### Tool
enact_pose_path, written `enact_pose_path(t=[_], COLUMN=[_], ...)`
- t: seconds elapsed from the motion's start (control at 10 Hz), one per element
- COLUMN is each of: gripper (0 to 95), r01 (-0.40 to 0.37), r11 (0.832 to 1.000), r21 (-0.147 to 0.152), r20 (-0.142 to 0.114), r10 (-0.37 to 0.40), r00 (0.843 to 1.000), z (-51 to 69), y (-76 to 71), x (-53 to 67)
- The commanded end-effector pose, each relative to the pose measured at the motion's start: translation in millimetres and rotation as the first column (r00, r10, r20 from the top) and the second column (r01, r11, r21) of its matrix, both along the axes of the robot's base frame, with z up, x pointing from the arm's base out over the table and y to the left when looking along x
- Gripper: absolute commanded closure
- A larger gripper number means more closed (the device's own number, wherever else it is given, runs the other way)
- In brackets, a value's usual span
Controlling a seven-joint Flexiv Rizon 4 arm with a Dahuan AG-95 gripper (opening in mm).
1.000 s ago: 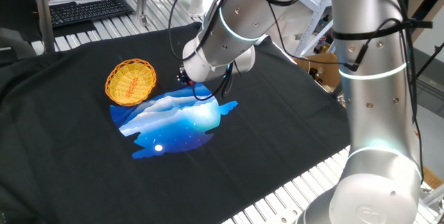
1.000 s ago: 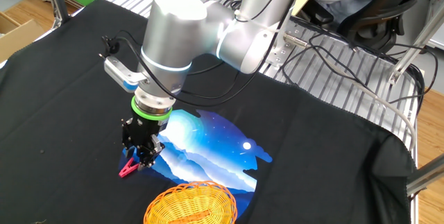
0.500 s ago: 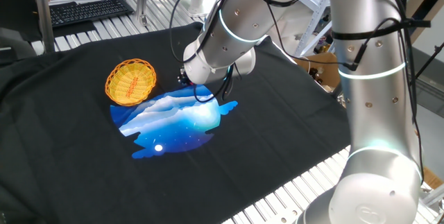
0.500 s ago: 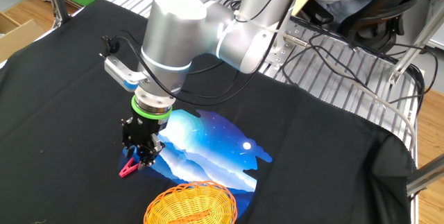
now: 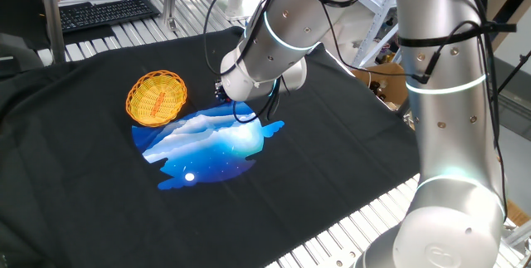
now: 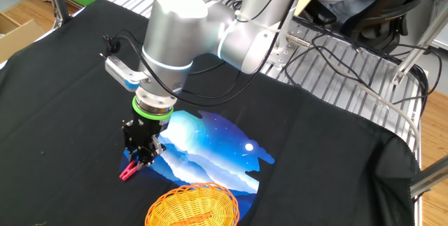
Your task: Use a clamp
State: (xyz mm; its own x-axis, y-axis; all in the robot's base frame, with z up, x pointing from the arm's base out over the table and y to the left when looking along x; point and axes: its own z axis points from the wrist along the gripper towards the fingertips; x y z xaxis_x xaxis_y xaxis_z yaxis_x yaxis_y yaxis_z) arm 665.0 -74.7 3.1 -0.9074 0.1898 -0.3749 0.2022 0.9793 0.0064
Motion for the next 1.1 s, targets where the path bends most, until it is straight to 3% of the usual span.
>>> enact_pose_path(t=[0.1,0.4,0.6,0.8,1.1], gripper=[95.0,95.0,95.0,95.0,95.0], r01=[-0.005,-0.018,-0.017,-0.016,-0.028], r11=[1.000,1.000,1.000,0.998,0.997], r21=[0.001,-0.002,0.017,0.055,0.069], r20=[0.000,-0.009,-0.015,-0.038,-0.097], r10=[0.005,0.018,0.017,0.018,0.035], r00=[1.000,1.000,1.000,0.999,0.995], z=[-0.6,0.6,1.1,3.6,17.6], y=[0.3,0.4,0.5,0.7,1.9], x=[-0.1,0.0,0.0,0.2,-0.6])
